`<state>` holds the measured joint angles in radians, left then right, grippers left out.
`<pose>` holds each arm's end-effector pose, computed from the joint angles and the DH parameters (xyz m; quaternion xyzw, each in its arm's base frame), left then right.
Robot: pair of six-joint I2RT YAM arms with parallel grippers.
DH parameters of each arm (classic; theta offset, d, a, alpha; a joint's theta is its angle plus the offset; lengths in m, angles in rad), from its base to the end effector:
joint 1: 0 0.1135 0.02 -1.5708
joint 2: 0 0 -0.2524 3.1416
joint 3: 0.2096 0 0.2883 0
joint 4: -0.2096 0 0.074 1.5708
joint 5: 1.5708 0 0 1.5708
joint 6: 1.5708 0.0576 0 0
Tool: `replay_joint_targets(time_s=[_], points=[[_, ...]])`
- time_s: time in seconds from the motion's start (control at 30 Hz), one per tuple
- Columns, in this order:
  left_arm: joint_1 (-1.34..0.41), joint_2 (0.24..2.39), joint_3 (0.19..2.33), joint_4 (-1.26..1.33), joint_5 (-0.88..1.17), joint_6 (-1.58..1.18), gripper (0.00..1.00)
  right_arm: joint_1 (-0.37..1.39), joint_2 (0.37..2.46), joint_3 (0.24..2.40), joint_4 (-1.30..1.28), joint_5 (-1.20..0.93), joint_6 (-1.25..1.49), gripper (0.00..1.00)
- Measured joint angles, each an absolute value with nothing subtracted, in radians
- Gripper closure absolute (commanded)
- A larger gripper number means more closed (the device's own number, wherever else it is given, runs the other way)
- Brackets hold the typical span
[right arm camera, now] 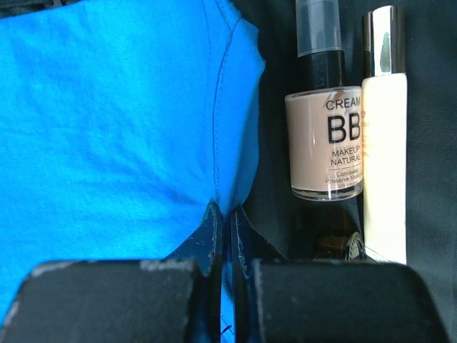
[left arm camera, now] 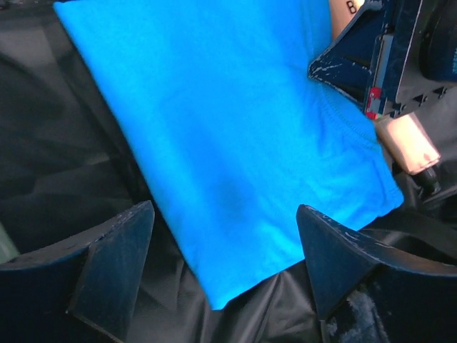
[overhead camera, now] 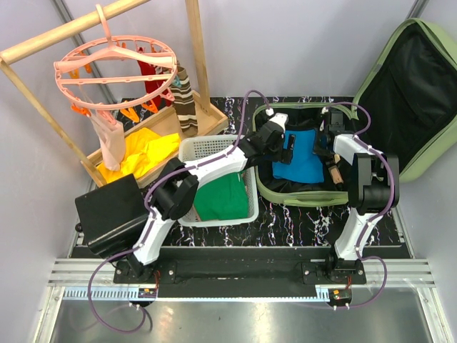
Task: Open, take out, and arrange the luggage
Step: Pick up the object with both arms
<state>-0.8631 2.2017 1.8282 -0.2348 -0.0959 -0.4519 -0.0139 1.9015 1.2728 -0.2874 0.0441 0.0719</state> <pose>0.3689 -0.4228 0.1952 0.1590 0.8713 -0.2489 0.3919 0.4453 -0.0087 0.1306 0.0477 0.9455 -0.0116 0.3219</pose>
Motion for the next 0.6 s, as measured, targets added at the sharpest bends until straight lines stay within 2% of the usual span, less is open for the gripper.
replay_joint_targets(time_s=[0.1,0.47,0.6], points=[[-0.860,2.227,1.851,-0.231,-0.089,-0.470,0.21,-0.014,1.901,1.272,-0.288,0.044,0.073,1.00],[-0.830,2.328,1.871,-0.223,-0.090,-0.531,0.23,-0.014,1.901,1.271,-0.287,0.042,0.076,1.00],[-0.829,2.328,1.863,-0.204,-0.095,-0.538,0.41,-0.014,1.901,1.271,-0.287,0.042,0.076,1.00]])
